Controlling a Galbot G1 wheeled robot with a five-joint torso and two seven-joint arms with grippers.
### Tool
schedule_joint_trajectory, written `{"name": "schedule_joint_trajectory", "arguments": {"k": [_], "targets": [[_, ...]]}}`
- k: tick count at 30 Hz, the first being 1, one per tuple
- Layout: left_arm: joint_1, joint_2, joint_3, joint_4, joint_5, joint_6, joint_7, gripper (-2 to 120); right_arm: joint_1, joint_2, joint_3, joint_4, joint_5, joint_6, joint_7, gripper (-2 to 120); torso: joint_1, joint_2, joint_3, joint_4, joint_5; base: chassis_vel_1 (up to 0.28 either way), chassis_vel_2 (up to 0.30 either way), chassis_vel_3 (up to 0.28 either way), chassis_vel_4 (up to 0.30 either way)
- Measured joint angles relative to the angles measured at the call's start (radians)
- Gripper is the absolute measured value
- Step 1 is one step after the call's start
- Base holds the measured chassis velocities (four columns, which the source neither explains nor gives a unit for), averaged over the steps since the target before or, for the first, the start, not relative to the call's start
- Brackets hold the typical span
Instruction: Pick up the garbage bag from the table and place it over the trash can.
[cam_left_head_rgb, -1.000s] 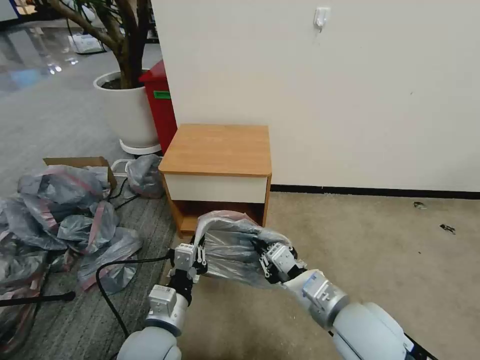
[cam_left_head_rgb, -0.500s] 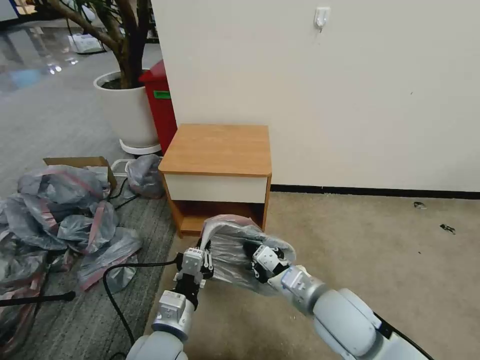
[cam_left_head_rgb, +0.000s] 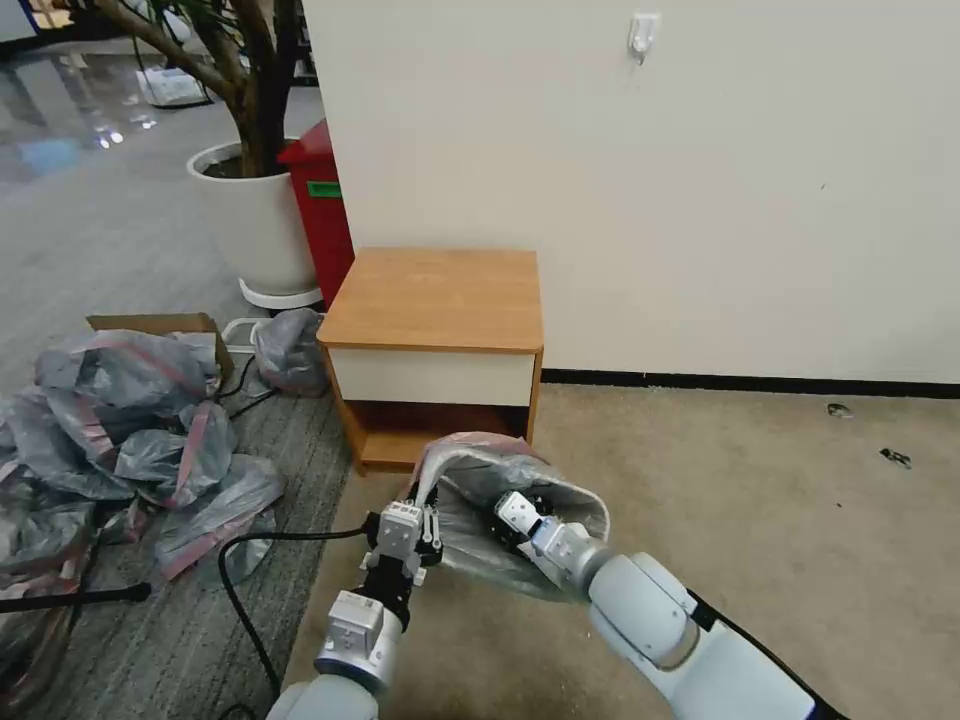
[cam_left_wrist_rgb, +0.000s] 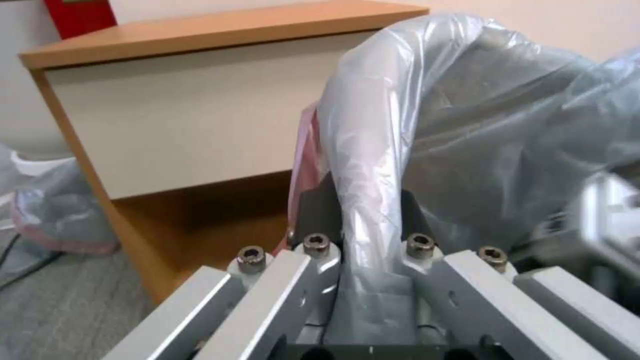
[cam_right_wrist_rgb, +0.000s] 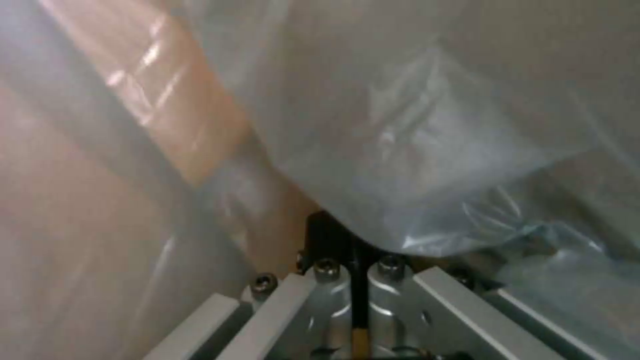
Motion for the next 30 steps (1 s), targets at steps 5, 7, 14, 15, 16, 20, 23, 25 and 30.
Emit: {"name": "schedule_joint_trajectory", "arguments": {"k": [5, 7, 14, 15, 16, 20, 23, 25, 30], "targets": [[0.005, -0.006, 0.021, -0.022, -0.053, 0.031, -0.008, 5, 0.024, 0.022, -0.014, -0.043, -0.005, 0.0, 0.0, 0, 0.0, 0.0, 0.0, 0.0, 0.0, 0.0, 0.0, 0.0, 0.0], [0.005, -0.006, 0.023, -0.031, -0.086, 0.047, -0.015, 5, 0.03, 0.029, -0.017, -0.053, -0.005, 0.0, 0.0, 0, 0.0, 0.0, 0.0, 0.0, 0.0, 0.0, 0.0, 0.0, 0.0], [0.002, -0.006, 0.016, -0.044, -0.158, 0.078, -0.03, 5, 0.028, 0.036, -0.016, -0.047, -0.004, 0.003, 0.001, 0, 0.0, 0.0, 0.0, 0.0001, 0.0, 0.0, 0.0, 0.0, 0.0], [0.0, -0.006, 0.011, -0.046, -0.177, 0.087, -0.036, 5, 0.019, 0.032, -0.013, -0.031, -0.002, 0.005, 0.001, 0, 0.0, 0.0, 0.0, 0.0, 0.0001, 0.0, 0.0, 0.0, 0.0], [-0.003, -0.006, 0.003, -0.046, -0.201, 0.102, -0.047, 5, 0.007, 0.023, -0.006, -0.008, 0.002, 0.008, 0.001, 0, 0.0, 0.0, 0.0, 0.0, 0.0001, 0.0, 0.0, 0.0, 0.0], [-0.019, -0.007, -0.03, -0.046, -0.273, 0.158, -0.089, 5, -0.035, -0.012, 0.02, 0.078, 0.027, 0.018, 0.001, 0, 0.0, 0.0, 0.0, 0.0, 0.0, 0.0, 0.0, 0.0, 0.0], [-0.032, -0.007, -0.05, -0.051, -0.36, 0.225, -0.133, 5, -0.083, -0.046, 0.056, 0.165, 0.05, 0.03, 0.001, 0, 0.0, 0.0, 0.0, 0.0, 0.0, 0.0, 0.0, 0.0, 0.0], [-0.04, -0.007, -0.062, -0.054, -0.406, 0.256, -0.155, 5, -0.107, -0.06, 0.078, 0.202, 0.06, 0.038, -0.001, 0, 0.0, 0.0, 0.0, -0.0001, 0.0, 0.0, 0.0, 0.0, 0.0], [-0.067, -0.006, -0.111, -0.062, -0.59, 0.383, -0.228, 5, -0.24, -0.083, 0.219, 0.328, 0.124, 0.095, -0.005, 0, 0.0, 0.0, 0.0, -0.0001, -0.0001, 0.0, 0.0, 0.0, 0.0]]}}
